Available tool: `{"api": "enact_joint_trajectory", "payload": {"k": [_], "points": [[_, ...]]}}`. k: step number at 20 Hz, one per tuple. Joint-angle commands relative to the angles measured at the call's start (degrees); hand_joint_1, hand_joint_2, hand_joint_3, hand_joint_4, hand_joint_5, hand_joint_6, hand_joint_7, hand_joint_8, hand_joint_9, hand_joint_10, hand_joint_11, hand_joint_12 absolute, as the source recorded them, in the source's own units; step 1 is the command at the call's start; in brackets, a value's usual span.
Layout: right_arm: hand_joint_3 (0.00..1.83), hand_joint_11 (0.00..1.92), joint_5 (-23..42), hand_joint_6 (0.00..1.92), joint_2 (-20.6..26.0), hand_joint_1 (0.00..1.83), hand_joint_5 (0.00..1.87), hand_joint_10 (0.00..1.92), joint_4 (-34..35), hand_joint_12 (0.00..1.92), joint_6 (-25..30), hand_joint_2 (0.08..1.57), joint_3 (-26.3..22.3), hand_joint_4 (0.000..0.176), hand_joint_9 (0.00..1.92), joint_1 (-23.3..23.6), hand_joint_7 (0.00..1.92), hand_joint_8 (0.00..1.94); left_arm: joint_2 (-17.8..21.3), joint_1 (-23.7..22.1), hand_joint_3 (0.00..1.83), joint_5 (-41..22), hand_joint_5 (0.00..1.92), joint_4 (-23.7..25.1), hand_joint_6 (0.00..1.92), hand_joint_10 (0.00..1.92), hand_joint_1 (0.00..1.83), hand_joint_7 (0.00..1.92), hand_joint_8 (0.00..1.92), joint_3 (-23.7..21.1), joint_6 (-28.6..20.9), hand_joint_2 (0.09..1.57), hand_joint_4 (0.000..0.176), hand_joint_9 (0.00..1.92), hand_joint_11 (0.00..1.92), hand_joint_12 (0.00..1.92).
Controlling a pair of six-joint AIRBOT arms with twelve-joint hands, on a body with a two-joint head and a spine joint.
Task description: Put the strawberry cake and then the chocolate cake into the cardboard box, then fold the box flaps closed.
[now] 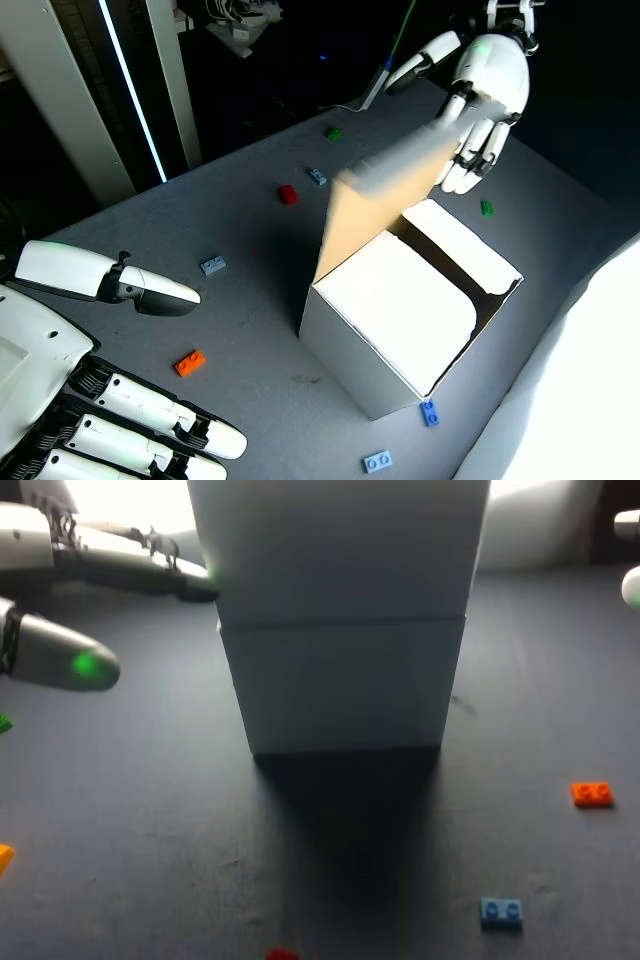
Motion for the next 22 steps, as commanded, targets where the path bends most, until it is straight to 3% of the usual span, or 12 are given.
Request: {"api": "enact_joint_trajectory", "payload": {"k": [1,8,16,22], "points": [[0.0,0.0,6.5,0.0,0.9,0.0,0.28,0.0,0.0,0.81,0.2,1.23,0.0,0.0,0.31,0.7,0.28,0.0,0.1,-1.1,0.0,-1.5,0.16,-4.8,0.0,0.0,0.0,0.2,0.0,0.3,-0.5,1.18,0.0,0.23,0.0,0.84],[0.0,0.0,6.4,0.0,0.9,0.0,0.27,0.0,0.0,0.82,0.2,1.23,0.0,0.0,0.32,0.7,0.29,0.0,-1.4,-2.7,0.0,1.7,0.17,-4.5,0.0,0.0,0.0,0.21,0.0,1.7,-1.1,1.18,0.0,0.24,0.0,0.9],[0.0,0.0,6.5,0.0,0.9,0.0,0.27,0.0,0.0,0.88,0.2,1.23,0.0,0.0,0.33,0.7,0.29,0.0,-6.0,-6.3,0.0,4.6,0.15,-1.2,0.0,0.0,0.0,0.2,0.0,8.5,-1.2,1.19,0.0,0.24,0.0,0.9],[0.0,0.0,6.5,0.0,0.9,0.0,0.26,0.0,0.0,0.91,0.2,1.23,0.0,0.0,0.34,0.8,0.3,0.0,-7.6,-8.8,0.0,5.0,0.17,0.3,0.0,0.0,0.0,0.2,0.0,10.3,-1.0,1.19,0.0,0.24,0.0,0.9]]}}
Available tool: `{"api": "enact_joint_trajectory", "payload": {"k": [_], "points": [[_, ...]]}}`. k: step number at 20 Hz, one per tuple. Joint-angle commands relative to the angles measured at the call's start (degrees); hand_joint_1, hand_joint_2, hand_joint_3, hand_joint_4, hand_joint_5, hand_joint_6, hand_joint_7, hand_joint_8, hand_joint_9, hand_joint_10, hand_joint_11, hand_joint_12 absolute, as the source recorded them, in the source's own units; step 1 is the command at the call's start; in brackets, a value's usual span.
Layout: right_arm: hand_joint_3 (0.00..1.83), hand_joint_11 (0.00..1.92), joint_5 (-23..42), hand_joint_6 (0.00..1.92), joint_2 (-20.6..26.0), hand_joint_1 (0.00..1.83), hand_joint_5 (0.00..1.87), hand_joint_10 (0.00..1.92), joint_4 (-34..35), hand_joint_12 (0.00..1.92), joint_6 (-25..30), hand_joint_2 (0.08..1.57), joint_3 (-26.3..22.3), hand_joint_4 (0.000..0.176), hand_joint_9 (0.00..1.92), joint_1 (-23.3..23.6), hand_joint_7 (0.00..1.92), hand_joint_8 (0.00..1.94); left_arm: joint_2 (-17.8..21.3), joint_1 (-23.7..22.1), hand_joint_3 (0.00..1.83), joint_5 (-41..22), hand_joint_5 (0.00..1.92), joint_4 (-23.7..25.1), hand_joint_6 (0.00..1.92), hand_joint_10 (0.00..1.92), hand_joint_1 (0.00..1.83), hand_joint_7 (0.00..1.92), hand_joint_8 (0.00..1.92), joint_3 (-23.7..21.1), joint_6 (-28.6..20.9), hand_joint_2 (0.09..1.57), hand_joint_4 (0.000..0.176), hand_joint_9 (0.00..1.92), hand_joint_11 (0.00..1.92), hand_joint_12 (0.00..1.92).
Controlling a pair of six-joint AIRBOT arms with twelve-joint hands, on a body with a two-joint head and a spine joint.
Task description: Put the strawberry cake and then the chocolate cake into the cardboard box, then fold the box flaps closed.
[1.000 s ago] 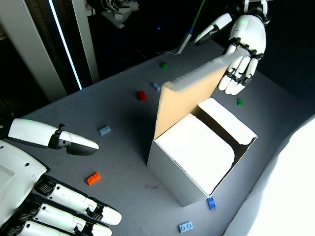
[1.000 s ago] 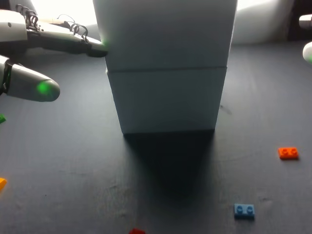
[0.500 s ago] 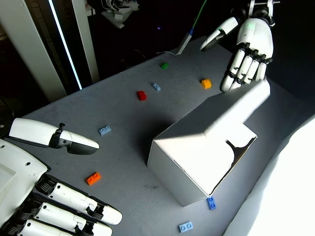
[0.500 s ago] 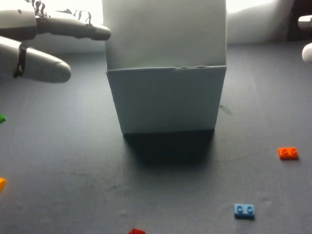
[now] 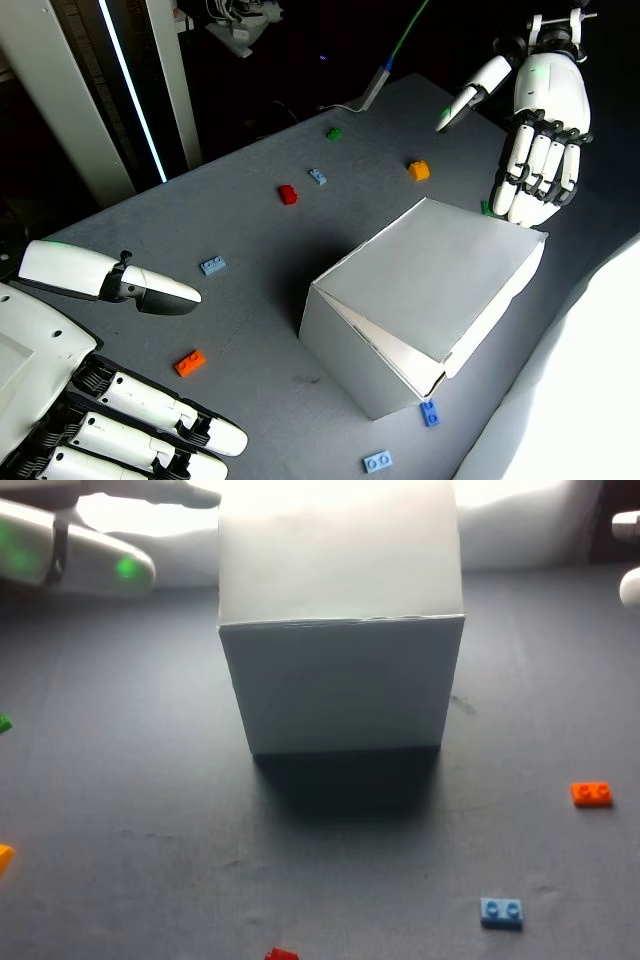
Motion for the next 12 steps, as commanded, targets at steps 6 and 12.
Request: {"api": "enact_joint_trajectory", "payload": {"k": [6,12], "points": [[0.0,0.0,6.7,0.01,0.9,0.0,0.28,0.0,0.0,0.91,0.2,1.23,0.2,0.0,0.34,0.8,0.31,0.01,-2.2,-5.4,0.0,-0.4,0.17,-0.8,0.01,0.0,0.01,0.21,0.0,0.3,2.3,1.19,0.0,0.25,0.0,0.94],[0.0,0.0,6.8,0.0,0.9,0.0,0.29,0.0,0.0,0.83,0.2,1.22,0.2,0.0,0.33,0.8,0.33,0.0,-4.8,-5.9,0.0,0.9,0.16,3.5,0.0,0.0,0.01,0.21,0.0,-0.8,3.4,1.2,0.0,0.25,0.0,0.92]]}}
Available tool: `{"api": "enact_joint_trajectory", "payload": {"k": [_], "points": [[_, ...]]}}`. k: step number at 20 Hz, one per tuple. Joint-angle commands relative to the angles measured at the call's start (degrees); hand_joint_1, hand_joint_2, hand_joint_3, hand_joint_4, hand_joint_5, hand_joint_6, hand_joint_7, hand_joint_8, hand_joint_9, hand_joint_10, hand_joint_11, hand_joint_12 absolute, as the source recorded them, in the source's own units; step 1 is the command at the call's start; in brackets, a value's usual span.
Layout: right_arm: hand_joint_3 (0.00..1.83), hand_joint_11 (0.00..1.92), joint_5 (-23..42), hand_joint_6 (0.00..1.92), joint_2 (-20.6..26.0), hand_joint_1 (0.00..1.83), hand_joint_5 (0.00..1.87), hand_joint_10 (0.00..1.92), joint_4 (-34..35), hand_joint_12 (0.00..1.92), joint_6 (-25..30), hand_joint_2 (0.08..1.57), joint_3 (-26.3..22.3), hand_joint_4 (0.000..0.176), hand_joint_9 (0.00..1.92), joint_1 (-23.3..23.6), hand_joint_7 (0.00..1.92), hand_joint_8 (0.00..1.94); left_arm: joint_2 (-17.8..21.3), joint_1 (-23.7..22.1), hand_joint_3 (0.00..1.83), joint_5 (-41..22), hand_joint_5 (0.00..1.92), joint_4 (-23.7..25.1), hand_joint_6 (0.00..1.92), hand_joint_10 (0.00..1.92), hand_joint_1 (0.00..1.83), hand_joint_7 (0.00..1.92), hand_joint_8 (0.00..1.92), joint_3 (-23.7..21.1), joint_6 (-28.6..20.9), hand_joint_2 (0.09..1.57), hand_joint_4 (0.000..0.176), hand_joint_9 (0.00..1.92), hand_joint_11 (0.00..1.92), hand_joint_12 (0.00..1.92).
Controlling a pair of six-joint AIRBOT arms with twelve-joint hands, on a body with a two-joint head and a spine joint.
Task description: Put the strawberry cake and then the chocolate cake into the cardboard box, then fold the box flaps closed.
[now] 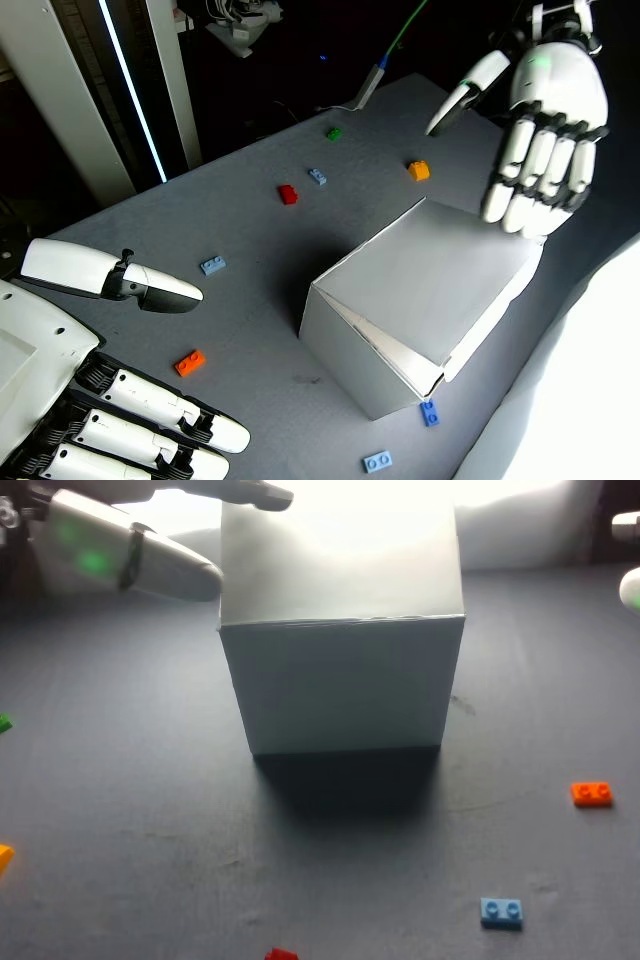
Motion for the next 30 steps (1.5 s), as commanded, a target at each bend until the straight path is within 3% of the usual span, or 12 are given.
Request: {"api": "enact_joint_trajectory", "payload": {"k": [1,8,18,27,30], "points": [[0.0,0.0,6.8,0.0,0.8,0.0,0.28,0.0,0.0,0.82,0.2,1.22,0.2,0.0,0.33,0.8,0.31,0.0,0.0,-0.4,0.0,0.7,0.15,-4.0,0.0,0.0,0.02,0.2,0.0,0.1,0.3,1.2,0.0,0.24,0.0,0.92],[0.0,0.0,6.8,0.0,0.7,0.0,0.27,0.0,-0.1,0.79,0.2,1.23,0.2,0.0,0.32,0.8,0.31,0.0,-4.0,2.1,0.0,2.1,0.17,0.0,0.0,0.01,0.04,0.21,0.01,2.7,0.8,1.19,0.0,0.25,0.0,0.96],[0.0,0.0,6.8,0.0,0.7,0.0,0.3,0.01,-0.1,0.85,0.0,1.23,0.2,0.0,0.36,0.8,0.35,0.01,-4.8,3.9,0.0,2.3,0.17,1.2,0.0,0.0,0.0,0.21,0.0,2.7,1.0,1.19,0.0,0.25,0.0,0.9],[0.0,0.0,7.4,0.0,0.7,0.0,0.29,0.0,-0.2,0.83,0.0,1.21,0.2,0.0,0.36,0.7,0.33,0.0,-2.1,-0.3,0.0,0.9,0.18,1.9,0.01,0.01,0.0,0.26,0.01,3.0,0.8,1.2,0.0,0.29,0.0,0.95],[0.0,0.0,8.3,0.01,0.7,0.0,0.33,0.01,-0.5,0.86,0.2,1.22,0.2,0.0,0.37,-0.1,0.35,0.01,-0.6,-0.5,0.0,-0.5,0.27,3.3,0.01,0.02,0.03,0.39,0.01,4.2,-0.8,1.2,0.0,0.41,0.0,1.1]]}}
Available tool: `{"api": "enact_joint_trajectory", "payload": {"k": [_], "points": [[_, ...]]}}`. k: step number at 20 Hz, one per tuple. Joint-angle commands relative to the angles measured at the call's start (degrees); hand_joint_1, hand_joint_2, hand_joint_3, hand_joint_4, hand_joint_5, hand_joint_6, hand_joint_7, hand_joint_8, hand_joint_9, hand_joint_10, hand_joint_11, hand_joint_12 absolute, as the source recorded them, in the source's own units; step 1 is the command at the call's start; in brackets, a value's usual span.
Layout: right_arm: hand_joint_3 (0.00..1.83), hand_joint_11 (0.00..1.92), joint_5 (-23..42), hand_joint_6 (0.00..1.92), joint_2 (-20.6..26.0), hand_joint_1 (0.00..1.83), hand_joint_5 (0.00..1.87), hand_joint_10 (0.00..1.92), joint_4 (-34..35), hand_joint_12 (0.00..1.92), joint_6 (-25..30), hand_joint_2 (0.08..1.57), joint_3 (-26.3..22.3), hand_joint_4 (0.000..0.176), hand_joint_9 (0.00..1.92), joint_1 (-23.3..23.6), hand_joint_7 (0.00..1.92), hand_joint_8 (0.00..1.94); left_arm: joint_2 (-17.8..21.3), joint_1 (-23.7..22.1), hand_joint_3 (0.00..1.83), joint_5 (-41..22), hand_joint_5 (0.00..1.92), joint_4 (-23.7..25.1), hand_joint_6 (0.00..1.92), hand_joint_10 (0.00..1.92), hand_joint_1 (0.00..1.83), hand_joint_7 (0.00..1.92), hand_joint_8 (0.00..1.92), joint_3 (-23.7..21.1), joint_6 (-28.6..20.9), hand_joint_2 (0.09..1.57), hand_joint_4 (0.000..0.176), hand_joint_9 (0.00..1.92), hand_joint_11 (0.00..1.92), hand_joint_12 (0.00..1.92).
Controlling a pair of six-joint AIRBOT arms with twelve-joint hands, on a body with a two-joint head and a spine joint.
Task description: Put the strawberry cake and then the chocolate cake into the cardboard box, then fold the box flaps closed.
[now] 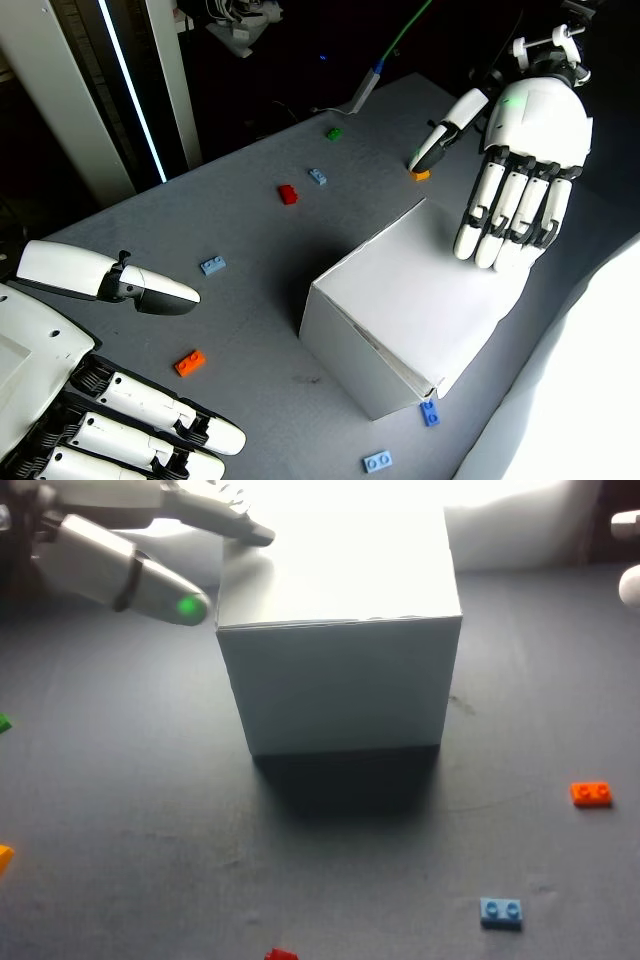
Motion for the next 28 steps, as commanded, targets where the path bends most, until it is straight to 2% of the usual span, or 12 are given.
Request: {"api": "enact_joint_trajectory", "payload": {"k": [1,3,6,8,10,12,13,15,19,23,25,28], "points": [[0.0,0.0,8.2,0.02,0.8,0.0,0.35,0.01,-1.6,0.86,1.2,1.22,0.2,0.0,0.37,-0.1,0.36,0.01,1.0,-1.0,0.0,-0.7,0.31,-4.0,0.01,0.02,0.03,0.44,0.01,0.6,-0.6,1.2,0.002,0.45,0.01,1.14],[0.0,0.0,11.0,0.02,0.9,0.0,0.4,0.02,-4.5,0.92,2.9,1.22,0.2,0.0,0.42,-1.3,0.44,0.02,2.6,-1.2,0.0,-1.5,0.41,-2.8,0.02,0.04,0.03,0.55,0.02,0.9,-1.9,1.2,0.005,0.56,0.08,1.19],[0.0,0.18,11.0,0.03,0.8,0.0,0.69,0.05,-4.5,1.08,3.0,1.21,0.2,0.0,0.73,-1.3,0.77,0.02,5.5,-1.3,0.0,-2.7,0.62,-0.5,0.03,0.17,0.05,0.81,0.04,0.7,-2.8,1.23,0.0,0.77,0.15,1.4],[0.0,0.36,11.0,0.08,0.8,0.0,0.93,0.15,-4.5,1.39,3.0,1.24,0.2,0.0,0.96,-1.2,1.0,0.06,6.9,-1.2,0.0,-3.5,0.81,0.9,0.04,0.73,0.06,0.96,0.16,0.6,-3.4,1.25,0.0,0.68,0.23,1.49],[0.0,0.4,11.1,0.04,0.8,0.0,1.08,0.57,-4.6,1.54,2.9,1.26,0.2,0.0,0.88,-1.2,1.14,0.03,8.2,-1.2,0.0,-4.0,1.01,2.3,0.12,1.2,0.13,0.91,0.76,0.4,-4.1,1.24,0.0,0.66,0.29,1.69],[0.0,0.43,11.1,0.05,0.8,0.0,1.12,0.98,-4.6,1.65,2.9,1.27,0.2,0.0,0.79,-1.2,1.21,0.05,9.7,-1.0,0.0,-5.2,1.07,4.3,0.24,1.47,0.07,0.89,1.09,-0.6,-4.6,1.26,0.0,0.68,0.32,1.83],[0.0,0.48,11.1,0.38,0.8,0.0,1.08,1.15,-4.6,1.68,2.9,1.26,0.2,0.0,0.81,-1.2,1.22,0.23,10.7,-0.6,0.0,-5.8,1.0,5.2,0.64,1.61,0.01,0.92,1.25,-1.7,-4.6,1.27,0.0,0.72,0.33,1.88],[0.0,0.6,11.1,1.09,0.8,0.0,0.95,1.4,-4.6,1.81,2.9,1.24,0.2,0.0,0.9,-1.2,1.16,0.77,12.8,0.4,0.0,-6.8,0.9,5.9,1.21,1.78,0.0,0.98,1.41,-4.1,-4.5,1.27,0.0,0.81,0.39,1.92],[0.0,0.95,11.1,1.55,0.8,0.0,1.05,1.81,-5.0,1.92,2.9,1.24,0.2,0.0,1.13,-1.2,1.2,1.5,18.0,0.9,0.0,-8.4,1.04,7.2,1.65,1.92,0.0,1.13,1.67,-10.4,-4.1,1.28,0.0,1.06,0.73,1.92],[0.0,1.13,11.1,1.74,0.8,0.0,1.07,1.89,-6.0,1.92,3.0,1.25,0.2,0.0,1.19,-1.2,1.23,1.67,21.2,-0.2,0.01,-11.8,1.03,9.0,1.75,1.92,0.0,1.13,1.77,-13.7,-4.5,1.3,0.0,1.12,0.88,1.92],[0.0,1.18,12.2,1.8,0.8,0.0,1.07,1.92,-15.8,1.92,6.6,1.26,0.3,0.0,1.2,-1.3,1.23,1.73,21.4,-1.6,0.01,-13.6,1.02,9.0,1.83,1.92,0.0,1.12,1.83,-13.5,-6.4,1.31,0.0,1.14,0.91,1.92],[0.01,1.23,16.5,1.86,0.6,0.0,1.08,1.92,-37.4,1.92,20.4,1.3,0.9,0.0,1.22,-1.4,1.25,1.79,22.1,-3.5,0.01,-15.3,1.01,9.4,1.79,1.92,0.04,1.13,1.83,-14.0,-9.1,1.36,0.0,1.15,0.94,1.92]]}}
